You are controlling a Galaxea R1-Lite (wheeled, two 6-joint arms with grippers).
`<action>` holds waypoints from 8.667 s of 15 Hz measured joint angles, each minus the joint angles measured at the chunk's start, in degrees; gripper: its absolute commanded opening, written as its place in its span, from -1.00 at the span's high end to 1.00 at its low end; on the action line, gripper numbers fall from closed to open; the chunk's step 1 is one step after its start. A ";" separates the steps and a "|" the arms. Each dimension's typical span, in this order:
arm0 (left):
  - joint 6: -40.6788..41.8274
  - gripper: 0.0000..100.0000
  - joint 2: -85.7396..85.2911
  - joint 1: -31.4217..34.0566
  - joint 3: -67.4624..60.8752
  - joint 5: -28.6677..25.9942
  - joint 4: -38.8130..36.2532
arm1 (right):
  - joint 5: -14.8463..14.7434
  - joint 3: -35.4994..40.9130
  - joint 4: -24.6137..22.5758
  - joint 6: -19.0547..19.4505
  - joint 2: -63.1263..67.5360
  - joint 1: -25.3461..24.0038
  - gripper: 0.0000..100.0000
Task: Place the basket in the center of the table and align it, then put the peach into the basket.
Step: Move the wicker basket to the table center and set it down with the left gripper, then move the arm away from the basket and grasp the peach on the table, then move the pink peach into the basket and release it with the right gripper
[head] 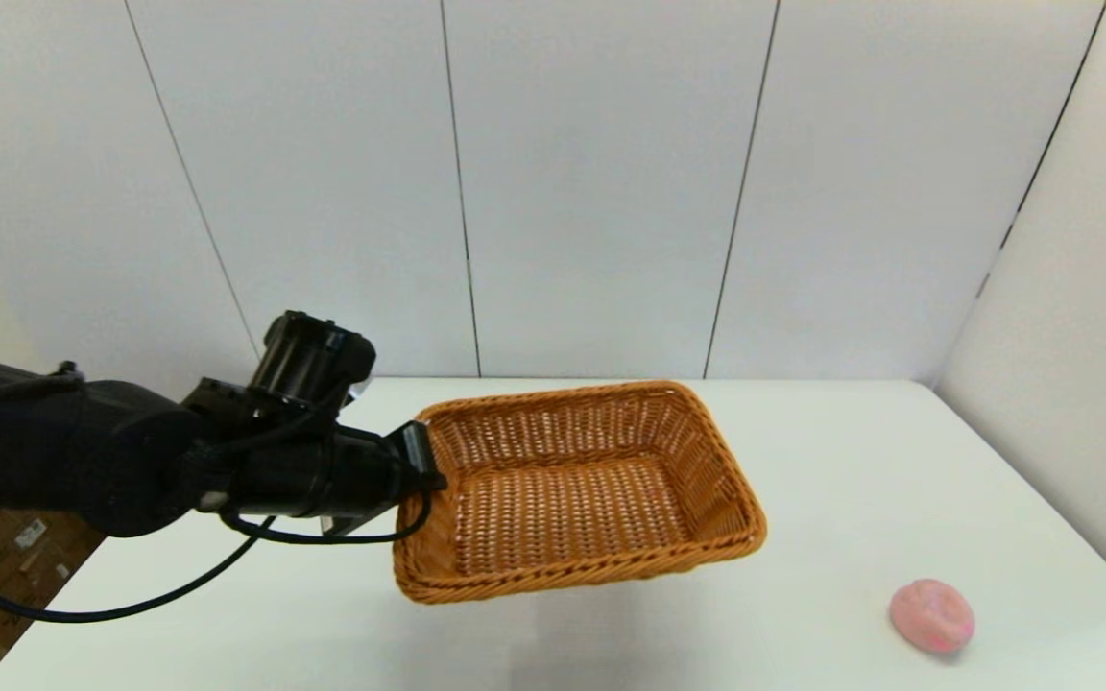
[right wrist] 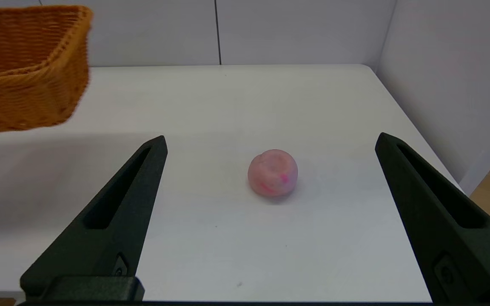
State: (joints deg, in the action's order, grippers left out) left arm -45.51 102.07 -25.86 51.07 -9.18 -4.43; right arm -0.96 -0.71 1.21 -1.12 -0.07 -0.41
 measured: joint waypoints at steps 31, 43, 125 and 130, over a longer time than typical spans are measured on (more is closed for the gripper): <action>2.49 1.00 17.19 -2.78 -5.14 -3.57 -17.07 | 0.02 0.00 0.00 0.00 0.00 0.00 -1.00; 5.52 1.00 17.30 -1.38 -4.68 -3.66 -16.98 | 0.00 0.00 0.00 0.00 0.00 0.00 -1.00; 41.02 -1.00 -102.14 25.59 -51.07 11.26 4.27 | -7.39 -25.15 -18.59 3.40 104.40 -0.02 1.00; 41.02 -1.00 -102.14 25.59 -51.07 11.30 4.27 | -3.96 -27.79 -17.66 3.05 94.94 -6.91 1.00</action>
State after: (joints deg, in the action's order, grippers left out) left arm -4.49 -0.07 -0.27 0.00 2.12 -0.16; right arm -4.92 -28.50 -16.46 1.93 94.87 -7.33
